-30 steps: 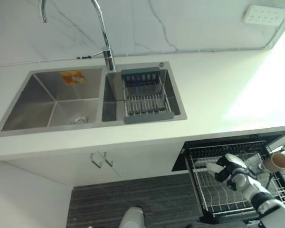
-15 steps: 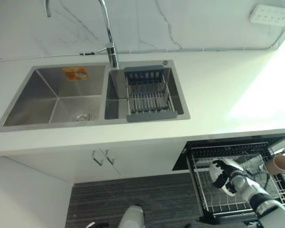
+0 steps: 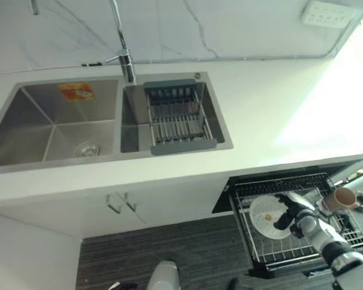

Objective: Place the dishes in the dishwasher.

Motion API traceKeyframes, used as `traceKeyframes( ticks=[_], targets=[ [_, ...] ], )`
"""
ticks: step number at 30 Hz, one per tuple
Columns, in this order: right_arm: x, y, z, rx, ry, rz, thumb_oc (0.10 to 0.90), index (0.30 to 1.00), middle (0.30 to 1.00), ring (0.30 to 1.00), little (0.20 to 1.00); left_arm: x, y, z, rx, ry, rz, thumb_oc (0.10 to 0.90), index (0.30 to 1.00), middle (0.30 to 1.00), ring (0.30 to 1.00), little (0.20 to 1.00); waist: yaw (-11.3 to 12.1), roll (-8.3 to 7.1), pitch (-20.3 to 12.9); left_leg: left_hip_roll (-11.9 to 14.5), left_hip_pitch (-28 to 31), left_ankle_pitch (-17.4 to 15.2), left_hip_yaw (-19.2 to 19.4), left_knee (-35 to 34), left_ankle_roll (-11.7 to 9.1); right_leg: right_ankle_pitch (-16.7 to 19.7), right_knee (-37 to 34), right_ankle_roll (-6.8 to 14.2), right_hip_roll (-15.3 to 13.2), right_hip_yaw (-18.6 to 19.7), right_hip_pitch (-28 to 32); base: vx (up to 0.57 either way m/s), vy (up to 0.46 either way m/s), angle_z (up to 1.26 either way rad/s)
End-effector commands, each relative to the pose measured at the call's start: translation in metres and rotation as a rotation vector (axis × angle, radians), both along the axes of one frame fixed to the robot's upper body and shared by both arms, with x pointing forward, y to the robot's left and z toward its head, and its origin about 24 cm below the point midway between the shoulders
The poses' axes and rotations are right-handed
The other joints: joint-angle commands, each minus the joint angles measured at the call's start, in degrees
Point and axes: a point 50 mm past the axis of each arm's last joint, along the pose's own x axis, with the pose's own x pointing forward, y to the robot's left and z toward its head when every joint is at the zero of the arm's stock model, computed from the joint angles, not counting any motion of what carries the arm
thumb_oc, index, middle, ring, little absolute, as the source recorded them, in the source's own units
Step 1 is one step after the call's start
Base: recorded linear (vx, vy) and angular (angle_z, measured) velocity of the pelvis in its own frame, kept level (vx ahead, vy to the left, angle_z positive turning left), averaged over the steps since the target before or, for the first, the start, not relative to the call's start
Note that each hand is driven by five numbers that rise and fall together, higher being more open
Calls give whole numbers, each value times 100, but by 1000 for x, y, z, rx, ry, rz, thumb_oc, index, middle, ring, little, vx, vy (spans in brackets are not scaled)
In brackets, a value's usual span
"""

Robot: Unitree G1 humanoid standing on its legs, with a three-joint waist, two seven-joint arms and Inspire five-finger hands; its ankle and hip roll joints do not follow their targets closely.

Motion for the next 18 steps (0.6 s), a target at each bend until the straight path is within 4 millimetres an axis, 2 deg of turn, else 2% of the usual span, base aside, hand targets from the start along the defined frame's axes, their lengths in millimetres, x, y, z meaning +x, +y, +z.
traceKeyframes(
  ticks=[1,7,8,10,12,15,18],
  targets=[
    [12,-32,48,33,-171,-147,800,900,900,900,900,-17,13,2,33,37,8,800,900,900,900,900,55,51,-227,689,536,734,146,-886,-406,72,495,377,-391,360,-72,1,-1,-8],
    [-19,-35,54,180,-352,-314,800,900,900,900,900,-23,4,-1,27,5,81,800,900,900,900,900,-470,-9,-172,811,615,688,406,-886,-383,114,495,339,-281,680,-258,-39,7,-22],
    [-33,-35,53,271,-403,-395,800,900,900,900,900,-24,0,-3,26,-3,126,800,900,900,900,900,-686,-36,-176,847,663,652,518,-886,-376,109,495,324,-229,807,-315,-27,22,-33],
    [-42,-33,52,323,-440,-431,800,900,900,900,900,-28,-1,-4,33,7,137,800,900,900,900,900,-819,-66,-194,868,696,617,599,-886,-369,112,495,322,-195,909,-362,-32,-19,-42],
    [-48,-31,59,339,-495,-443,800,900,900,900,900,-34,-1,-5,40,25,146,800,900,900,900,900,-957,-90,-210,909,715,609,692,-886,-374,128,495,318,-147,1014,-421,-54,-33,-40],
    [-62,-34,65,331,-567,-504,800,900,900,900,900,-39,-7,-9,43,33,154,800,900,900,900,900,-1328,-45,-240,1011,736,619,935,-886,-407,144,495,279,-15,1257,-550,-81,35,-40],
    [-70,-28,66,384,-659,-520,800,900,900,900,900,-35,-10,-10,41,0,217,800,900,900,900,900,-1552,-8,-282,1026,804,575,1096,-886,-389,137,495,281,44,1441,-588,-34,55,-34]
  ],
)
